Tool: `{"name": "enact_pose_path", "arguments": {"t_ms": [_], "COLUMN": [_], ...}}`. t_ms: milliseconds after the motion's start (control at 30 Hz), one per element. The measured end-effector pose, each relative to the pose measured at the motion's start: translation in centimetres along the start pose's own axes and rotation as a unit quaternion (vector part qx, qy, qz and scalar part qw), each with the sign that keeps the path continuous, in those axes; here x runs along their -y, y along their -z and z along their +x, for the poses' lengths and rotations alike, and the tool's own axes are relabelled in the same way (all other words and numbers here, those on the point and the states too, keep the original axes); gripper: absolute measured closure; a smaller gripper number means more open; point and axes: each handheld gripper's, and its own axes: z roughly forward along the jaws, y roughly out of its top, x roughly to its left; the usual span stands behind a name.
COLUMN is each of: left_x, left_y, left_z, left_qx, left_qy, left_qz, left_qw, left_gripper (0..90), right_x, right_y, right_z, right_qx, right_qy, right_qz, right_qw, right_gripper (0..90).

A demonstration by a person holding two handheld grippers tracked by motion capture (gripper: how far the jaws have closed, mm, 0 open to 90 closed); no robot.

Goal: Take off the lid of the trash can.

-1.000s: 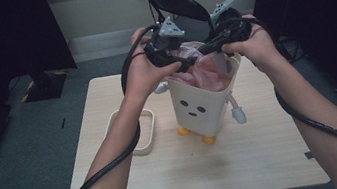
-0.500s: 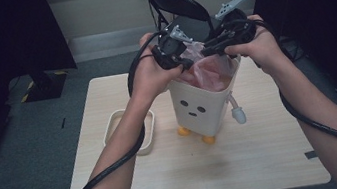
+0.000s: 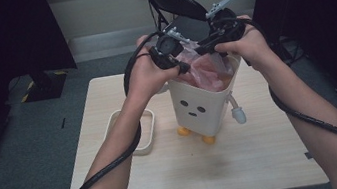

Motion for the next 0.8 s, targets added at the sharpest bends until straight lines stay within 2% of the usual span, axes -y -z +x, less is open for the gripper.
{"name": "enact_pose_path", "arguments": {"t_ms": [33, 67, 133, 300, 333, 400, 433, 467, 500, 533, 567, 667, 733, 767, 800], "left_x": [0.0, 0.1, 0.2, 0.9, 1.0, 1.0, 0.8, 0.6, 0.3, 0.1, -0.1, -0.5, -0.5, -0.5, -0.5], "left_y": [0.1, 0.2, 0.7, 2.2, 2.4, 2.7, 2.8, 2.6, 2.4, 2.0, 1.7, 0.4, -0.1, -0.3, -0.4], "left_z": [0.0, 0.0, 0.1, 0.8, 0.9, 1.0, 0.9, 0.7, 0.5, 0.3, 0.1, -0.4, -0.4, -0.4, -0.4], "left_qx": [0.000, 0.000, -0.004, -0.011, -0.015, -0.031, -0.040, -0.049, -0.060, -0.072, -0.073, -0.059, -0.056, -0.057, -0.057], "left_qy": [0.001, 0.003, 0.006, 0.023, 0.023, 0.007, 0.002, 0.003, -0.003, -0.021, -0.032, -0.039, -0.032, -0.032, -0.024], "left_qz": [0.002, 0.003, 0.002, -0.011, -0.016, -0.051, -0.062, -0.069, -0.071, -0.068, -0.065, -0.064, -0.062, -0.057, -0.059], "left_qw": [1.0000, 1.0000, 1.0000, 0.9996, 0.9995, 0.9982, 0.9973, 0.9964, 0.9957, 0.9948, 0.9947, 0.9954, 0.9959, 0.9962, 0.9963], "left_gripper": [90.0, 90.0, 90.0, 90.0, 90.0, 90.0, 82.1, 66.8, 56.3, 45.7, 43.1, 42.2, 47.6, 54.7, 56.4], "right_x": [0.0, 0.0, 0.0, 0.1, 0.1, 0.1, 0.1, 0.1, 0.1, 0.0, -0.1, -0.3, -0.3, -0.4, -0.4], "right_y": [-0.2, -0.2, 0.0, 1.3, 1.6, 2.0, 2.1, 2.0, 2.0, 1.9, 1.8, 1.6, 1.4, 1.4, 1.3], "right_z": [0.2, 0.3, 0.3, -0.4, -0.7, -0.6, -0.5, -0.2, 0.2, 0.5, 0.8, 1.9, 2.2, 2.4, 2.5], "right_qx": [0.003, 0.006, 0.004, 0.019, 0.011, 0.003, 0.000, -0.003, -0.004, -0.006, -0.012, -0.029, -0.032, -0.034, -0.043], "right_qy": [0.003, 0.009, 0.007, -0.016, -0.028, -0.033, -0.031, -0.027, -0.019, -0.014, -0.014, -0.006, -0.008, -0.009, -0.009], "right_qz": [0.013, 0.024, 0.025, 0.011, 0.007, 0.004, 0.006, 0.010, 0.014, 0.019, 0.017, 0.015, 0.019, 0.019, 0.016], "right_qw": [0.9999, 0.9996, 0.9996, 0.9996, 0.9995, 0.9994, 0.9995, 0.9996, 0.9997, 0.9997, 0.9997, 0.9995, 0.9993, 0.9992, 0.9989], "right_gripper": [77.1, 83.2, 89.0, 90.0, 90.0, 90.0, 90.0, 90.0, 90.0, 90.0, 90.0, 90.0, 90.0, 90.0, 90.0]}}
